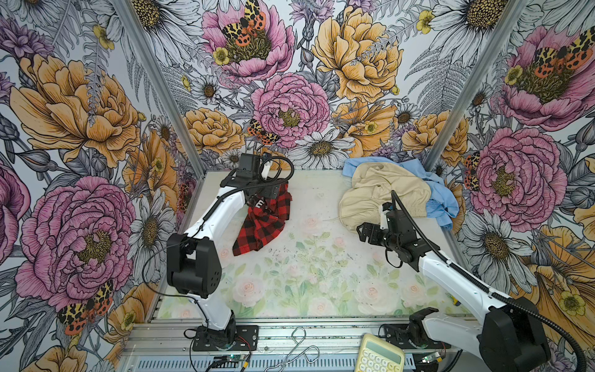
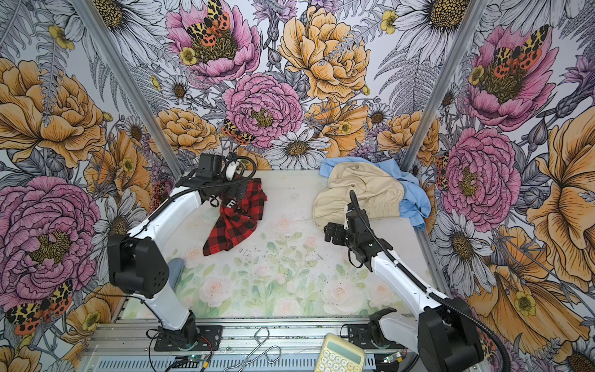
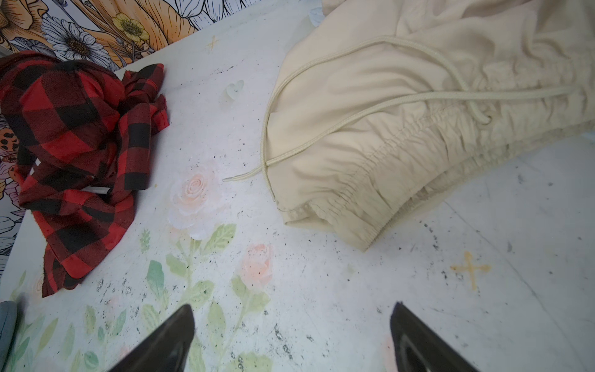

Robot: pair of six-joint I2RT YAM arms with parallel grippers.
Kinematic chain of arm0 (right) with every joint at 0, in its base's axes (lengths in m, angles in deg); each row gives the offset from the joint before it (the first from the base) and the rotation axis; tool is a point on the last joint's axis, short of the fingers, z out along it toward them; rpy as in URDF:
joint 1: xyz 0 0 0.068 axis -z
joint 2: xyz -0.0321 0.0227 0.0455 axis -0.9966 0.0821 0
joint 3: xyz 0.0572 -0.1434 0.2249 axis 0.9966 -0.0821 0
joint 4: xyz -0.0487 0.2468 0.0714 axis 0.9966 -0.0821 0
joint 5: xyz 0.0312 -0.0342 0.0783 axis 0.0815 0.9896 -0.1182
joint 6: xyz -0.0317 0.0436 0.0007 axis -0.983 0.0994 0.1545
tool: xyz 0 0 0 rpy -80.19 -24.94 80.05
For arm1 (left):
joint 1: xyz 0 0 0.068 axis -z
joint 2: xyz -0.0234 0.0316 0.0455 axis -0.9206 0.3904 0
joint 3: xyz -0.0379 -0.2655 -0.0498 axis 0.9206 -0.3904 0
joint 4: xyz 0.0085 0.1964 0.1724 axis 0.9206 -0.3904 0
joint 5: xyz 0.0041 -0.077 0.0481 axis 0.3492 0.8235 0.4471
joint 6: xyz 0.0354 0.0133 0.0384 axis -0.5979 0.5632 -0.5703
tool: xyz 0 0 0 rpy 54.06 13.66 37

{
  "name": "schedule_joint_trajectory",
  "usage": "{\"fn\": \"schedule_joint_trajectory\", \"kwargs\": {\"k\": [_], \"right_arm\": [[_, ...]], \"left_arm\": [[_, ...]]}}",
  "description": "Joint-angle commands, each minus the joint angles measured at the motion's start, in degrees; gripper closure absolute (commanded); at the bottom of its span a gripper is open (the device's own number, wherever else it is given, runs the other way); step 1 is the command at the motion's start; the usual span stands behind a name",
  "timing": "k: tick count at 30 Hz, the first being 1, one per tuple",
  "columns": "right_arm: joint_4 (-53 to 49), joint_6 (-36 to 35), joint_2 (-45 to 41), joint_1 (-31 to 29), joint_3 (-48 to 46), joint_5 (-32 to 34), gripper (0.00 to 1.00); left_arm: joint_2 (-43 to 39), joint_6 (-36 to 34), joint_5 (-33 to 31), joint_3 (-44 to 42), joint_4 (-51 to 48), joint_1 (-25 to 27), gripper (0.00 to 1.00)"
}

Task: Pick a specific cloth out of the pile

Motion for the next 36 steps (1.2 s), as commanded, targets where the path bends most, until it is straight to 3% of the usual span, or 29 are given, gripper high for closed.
{"fn": "schedule_joint_trajectory", "kwargs": {"k": [1,6,9,11,19,26,30,33,35,36], "right_arm": [[1.3,-0.5,-0.3,0.1,1.1,-1.1,0.05],[3.3,1.1,-1.2,-0.1,-0.5,-3.5,0.05],[3.5,1.3,-2.6,-0.3,-1.3,-4.4,0.05],[3.4,1.2,-4.2,-0.4,-1.8,-4.6,0.05],[3.4,2.2,-8.9,-0.4,-2.3,-7.0,0.05],[3.4,1.6,-9.4,-0.5,-3.2,-7.3,0.05],[3.5,1.4,-8.9,-0.5,-3.2,-7.7,0.05],[3.4,1.2,-9.0,-0.4,-3.4,-7.6,0.05],[3.4,1.3,-9.0,-0.4,-3.3,-7.7,0.05],[3.4,1.3,-9.1,-0.4,-3.2,-7.8,0.05]], "left_arm": [[-6.1,-0.9,-5.4,-5.3,-6.0,0.0,0.01],[-6.7,4.4,-0.3,-12.5,-14.6,3.0,0.01],[-2.7,8.0,-0.2,-14.8,-15.5,4.6,0.08],[-1.0,10.1,-3.4,-16.7,-14.6,4.7,0.1],[4.1,9.2,-8.8,-20.6,-14.5,4.3,0.08],[8.0,8.7,-3.8,-21.0,-14.3,1.1,0.15],[10.0,9.0,-7.1,-21.0,-14.0,0.6,0.28],[9.8,9.7,-6.1,-21.1,-13.3,0.3,0.41],[9.5,9.5,-6.1,-21.1,-13.2,0.3,0.55],[9.3,9.3,-6.1,-20.9,-13.3,0.3,0.68]]}}
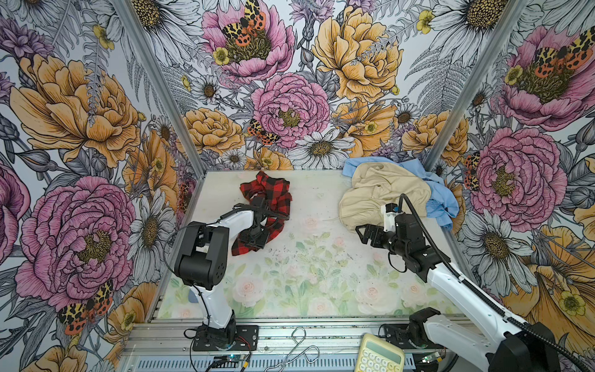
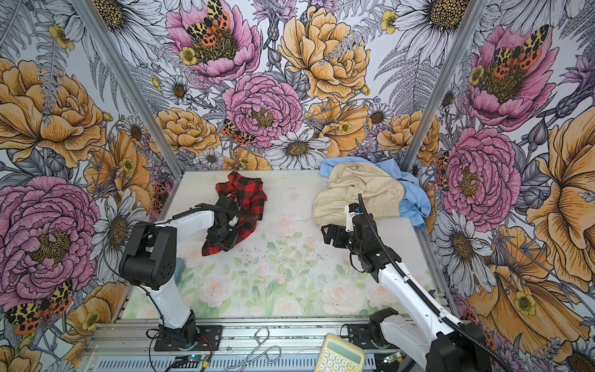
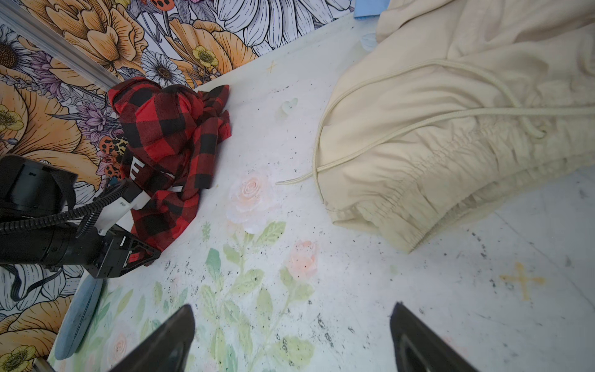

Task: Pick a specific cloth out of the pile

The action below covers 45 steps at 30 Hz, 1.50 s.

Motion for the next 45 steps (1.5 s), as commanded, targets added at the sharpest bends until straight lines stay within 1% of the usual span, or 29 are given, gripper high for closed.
{"fn": "schedule_joint_trajectory", "kwargs": {"k": [1,3,4,8,12,16,18,23,25,29,36,40,45], "right_arm": [[1.4,0.1,-0.5,-0.3,-0.2,-0.7,0.05],[1.3,0.2,-0.8,-0.3,-0.1,-0.7,0.05],[1.2,0.3,-1.0,-0.3,-0.1,-0.7,0.05],[0.9,0.5,-1.4,-0.3,0.5,-0.5,0.05],[0.9,1.2,-1.1,-0.3,0.7,-0.4,0.05],[0.9,1.4,-0.1,-0.4,1.0,-0.1,0.05],[0.9,1.5,0.6,-0.4,1.2,-0.1,0.05],[0.9,1.2,1.0,-0.3,1.2,-0.4,0.05],[0.9,0.8,0.9,-0.3,1.0,0.0,0.05],[0.9,-0.2,1.7,-0.3,0.6,0.9,0.05],[1.0,-1.5,7.4,-0.4,1.2,1.4,0.05],[1.2,-2.4,11.1,-0.3,1.7,1.6,0.05],[2.9,-2.6,14.6,-0.3,2.9,1.1,0.05]], "left_arm": [[-0.9,-0.3,0.1,-0.3,0.9,-0.5,0.81],[-2.2,-0.3,2.2,0.3,0.5,-0.3,0.96],[-3.6,-0.1,2.9,0.5,0.4,0.2,1.0],[-10.4,0.4,6.4,2.5,-0.9,2.4,1.0],[-16.9,1.8,11.1,4.8,-3.2,2.5,1.0],[-19.4,3.1,14.4,8.7,-5.0,2.3,1.0],[-18.7,3.9,16.1,11.5,-5.0,1.9,1.0],[-11.2,4.4,13.3,22.1,-5.0,0.4,1.0],[-7.2,4.8,13.7,27.3,-4.9,-1.4,1.0],[-0.6,3.6,14.2,36.4,-4.8,-3.1,1.0],[13.8,2.7,12.7,52.2,-4.8,-4.1,1.0],[21.8,2.3,12.1,59.6,-4.8,-4.9,1.0],[33.0,1.5,6.9,66.6,-4.7,-5.2,1.0]]}}
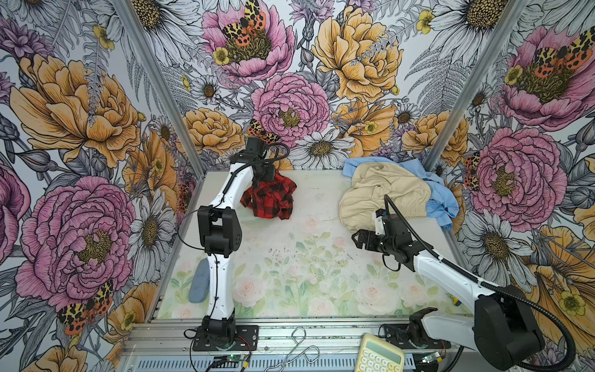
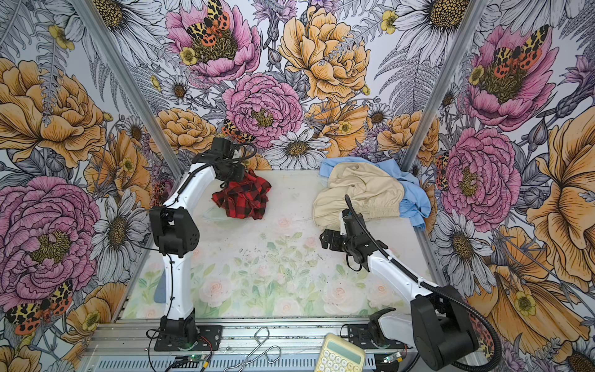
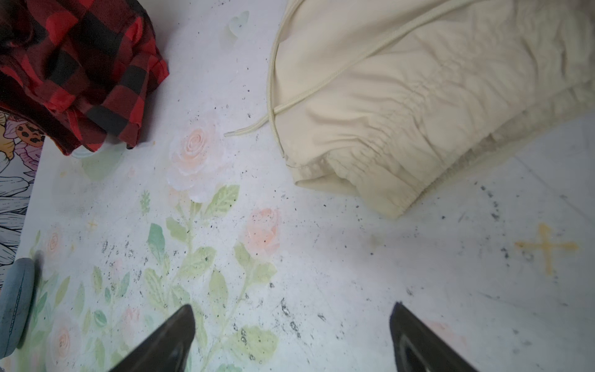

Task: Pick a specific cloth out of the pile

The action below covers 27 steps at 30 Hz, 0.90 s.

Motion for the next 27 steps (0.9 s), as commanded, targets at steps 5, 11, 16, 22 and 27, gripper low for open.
{"fn": "schedule_joint_trajectory", "kwargs": {"k": [5,11,16,22,27], "right_arm": [[3.9,-1.4,3.4,-0.4,4.0,0.9,0.05],[4.9,-1.5,7.2,-0.4,5.3,-0.9,0.05],[5.5,-1.1,5.6,-0.4,4.3,-1.0,0.05],[5.6,-0.3,1.7,-0.6,2.4,-1.0,0.05],[5.6,0.5,-1.5,-0.6,1.0,-1.2,0.05]], "left_arm": [[9.3,-1.5,-6.6,3.3,1.1,-0.3,1.0],[7.1,-1.4,-5.5,2.6,2.5,-0.5,0.8],[-1.2,-1.5,-5.8,-1.0,4.5,-0.5,0.38],[-11.4,-3.3,-4.8,-14.2,8.3,-0.4,0.01],[-15.1,-5.7,3.1,-25.7,12.0,0.1,0.01]]}}
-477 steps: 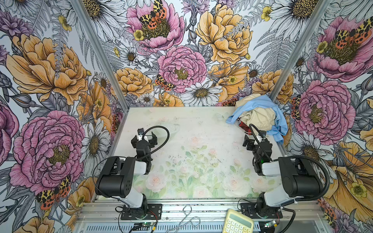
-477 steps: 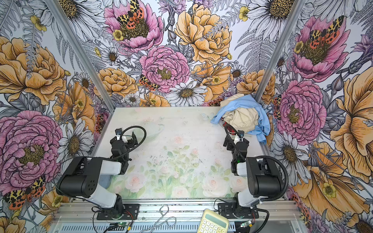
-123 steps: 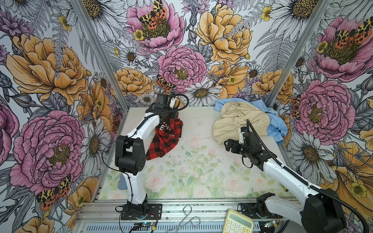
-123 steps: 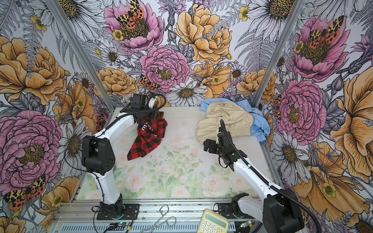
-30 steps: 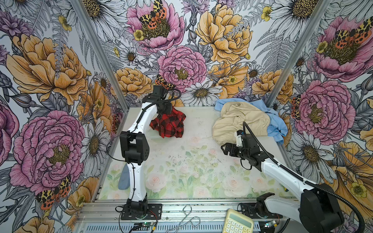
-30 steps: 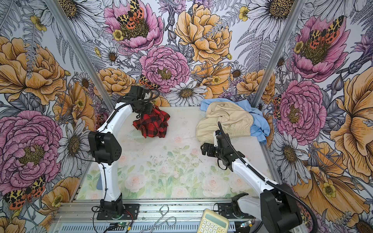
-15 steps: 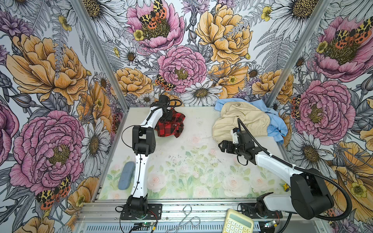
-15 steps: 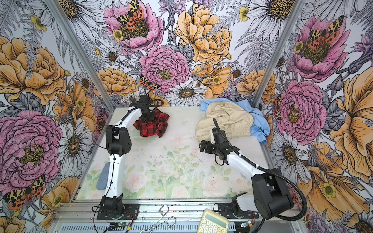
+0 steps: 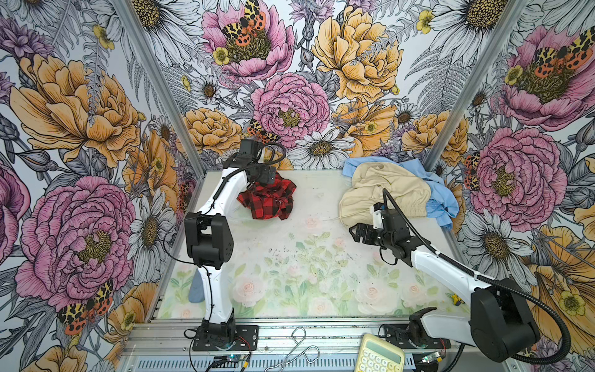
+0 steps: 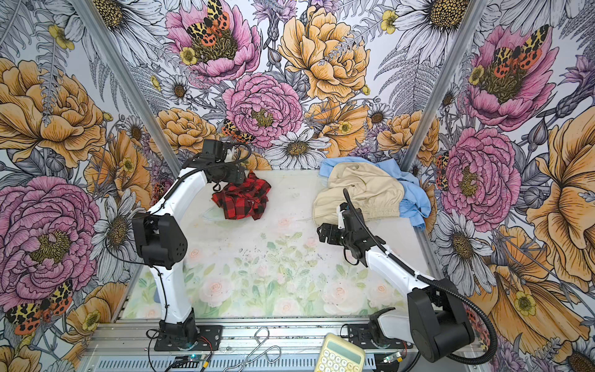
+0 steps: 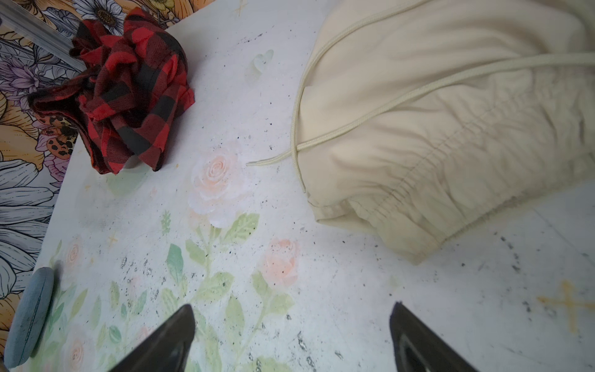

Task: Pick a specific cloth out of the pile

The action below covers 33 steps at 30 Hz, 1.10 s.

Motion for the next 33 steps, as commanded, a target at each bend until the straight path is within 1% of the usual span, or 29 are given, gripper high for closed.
{"fn": "schedule_joint_trajectory", "kwargs": {"k": [1,4,7,11,14,16,17,19,22,23,26,27,30,31,33], "right_arm": [[1.3,0.8,-2.9,-0.5,-1.4,-0.4,0.05],[1.3,1.3,-4.4,-0.5,-1.9,-0.5,0.05],[0.9,1.5,-5.7,-0.6,-2.0,-0.3,0.05],[0.1,1.2,-6.7,-0.6,-2.0,0.6,0.05],[0.0,1.1,-5.8,-0.6,-1.7,1.1,0.05],[0.1,1.2,-4.6,-0.6,-1.2,0.6,0.05],[0.1,1.1,-3.9,-0.6,-0.9,0.3,0.05],[0.1,1.2,-2.9,-0.7,-0.5,0.1,0.05],[0.1,1.1,-2.2,-0.8,0.2,0.0,0.05],[0.0,1.0,-2.1,-0.8,0.3,0.0,0.05],[0.0,0.7,-2.2,-0.8,0.3,0.1,0.05],[-0.1,0.5,-2.3,-0.8,0.3,0.2,0.05],[-0.3,0.1,-2.2,-0.8,0.5,0.6,0.05],[-0.3,0.1,-2.0,-0.8,0.6,0.5,0.05],[-0.4,0.1,-1.6,-0.8,0.8,0.3,0.05]], "left_arm": [[1.7,-3.1,4.1,-6.0,2.5,0.6,0.01],[4.8,-4.8,-0.4,-5.6,2.5,1.9,0.01],[10.1,-3.8,-3.6,-3.2,1.9,2.2,0.01],[15.9,-4.1,-7.4,-2.0,0.8,2.6,0.01],[19.0,-4.7,-7.8,-1.5,-0.6,2.3,0.01],[20.7,-4.7,-7.6,-0.9,-1.7,1.9,0.12],[21.2,-5.1,-7.9,-0.6,-2.2,1.8,0.01],[21.7,-4.9,-5.9,-0.4,-2.7,1.0,0.02],[22.7,-4.2,-1.4,1.2,-4.4,-0.7,0.16],[23.2,-4.0,0.2,1.8,-5.1,-1.5,0.24],[24.1,-2.6,3.3,3.5,-6.3,-4.0,0.64],[24.2,-2.4,3.2,3.7,-6.5,-4.6,0.7],[23.7,-1.1,2.0,3.7,-6.4,-6.7,0.95],[23.4,-0.1,1.5,3.8,-6.3,-7.6,1.0],[22.8,1.8,0.3,4.0,-6.0,-9.3,1.0]]}}
